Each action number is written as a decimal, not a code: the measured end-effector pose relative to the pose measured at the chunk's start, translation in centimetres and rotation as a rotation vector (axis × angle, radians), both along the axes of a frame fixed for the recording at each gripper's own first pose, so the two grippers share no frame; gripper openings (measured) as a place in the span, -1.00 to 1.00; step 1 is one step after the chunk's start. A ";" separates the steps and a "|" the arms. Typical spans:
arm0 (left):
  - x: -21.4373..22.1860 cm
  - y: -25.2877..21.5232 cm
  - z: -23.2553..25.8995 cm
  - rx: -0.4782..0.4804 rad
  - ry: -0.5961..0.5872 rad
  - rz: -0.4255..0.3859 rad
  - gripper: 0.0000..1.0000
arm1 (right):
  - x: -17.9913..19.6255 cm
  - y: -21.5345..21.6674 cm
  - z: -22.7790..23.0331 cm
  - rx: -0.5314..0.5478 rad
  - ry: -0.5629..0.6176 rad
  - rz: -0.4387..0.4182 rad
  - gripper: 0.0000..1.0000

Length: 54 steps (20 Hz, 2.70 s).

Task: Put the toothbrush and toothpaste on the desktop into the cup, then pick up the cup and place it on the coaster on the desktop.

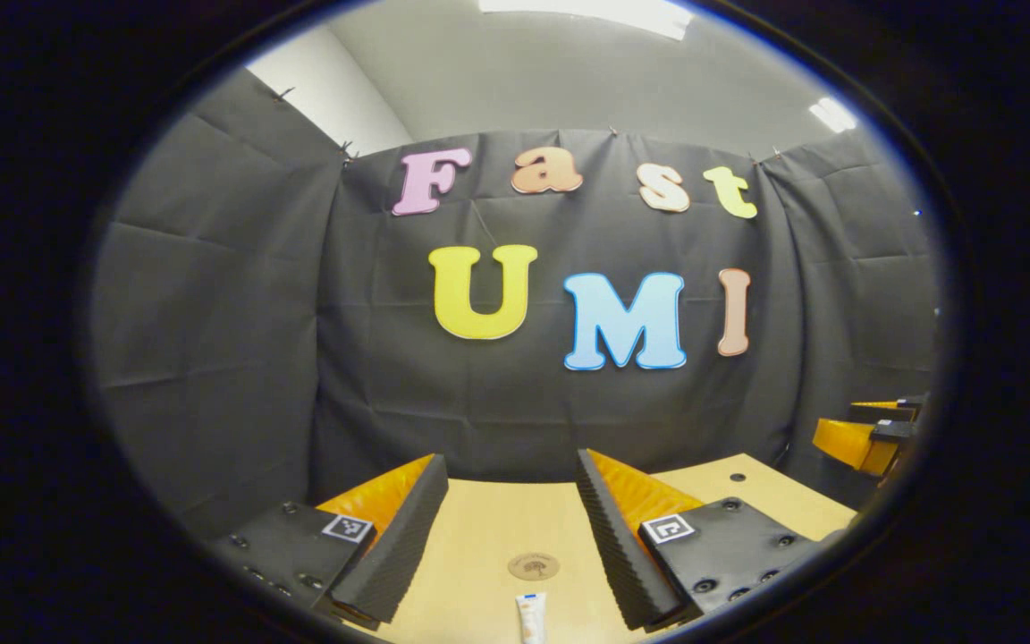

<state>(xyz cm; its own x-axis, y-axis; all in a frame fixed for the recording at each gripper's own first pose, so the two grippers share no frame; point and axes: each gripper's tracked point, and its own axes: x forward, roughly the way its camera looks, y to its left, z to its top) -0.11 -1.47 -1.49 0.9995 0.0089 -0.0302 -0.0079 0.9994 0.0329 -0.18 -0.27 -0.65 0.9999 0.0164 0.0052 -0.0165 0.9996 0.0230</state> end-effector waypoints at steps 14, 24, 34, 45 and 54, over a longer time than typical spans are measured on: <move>4.6 -2.0 -10.5 0.000 0.276 -0.082 0.87 | 2.4 1.9 -8.9 -0.002 0.241 0.101 0.77; 2.3 -1.0 -27.6 -0.016 0.669 -0.096 0.87 | 1.5 4.1 -23.2 -0.046 0.678 0.174 0.78; 1.8 0.7 -40.0 -0.044 0.970 -0.052 0.89 | 0.4 5.5 -34.5 -0.029 1.063 0.179 0.44; 1.7 1.9 -46.1 0.006 1.177 -0.018 0.87 | 1.0 5.8 -39.4 -0.020 1.278 0.110 0.19; 2.4 1.6 -45.7 0.020 1.177 -0.017 0.46 | 0.5 5.6 -39.6 -0.100 1.330 0.098 -0.18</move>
<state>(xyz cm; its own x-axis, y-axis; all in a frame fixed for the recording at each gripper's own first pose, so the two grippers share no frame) 2.33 0.15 -47.17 0.3557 0.0067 -0.9346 0.0513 0.9983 0.0266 0.32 5.36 -40.29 0.2384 0.0310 -0.9707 -0.1100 0.9939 0.0047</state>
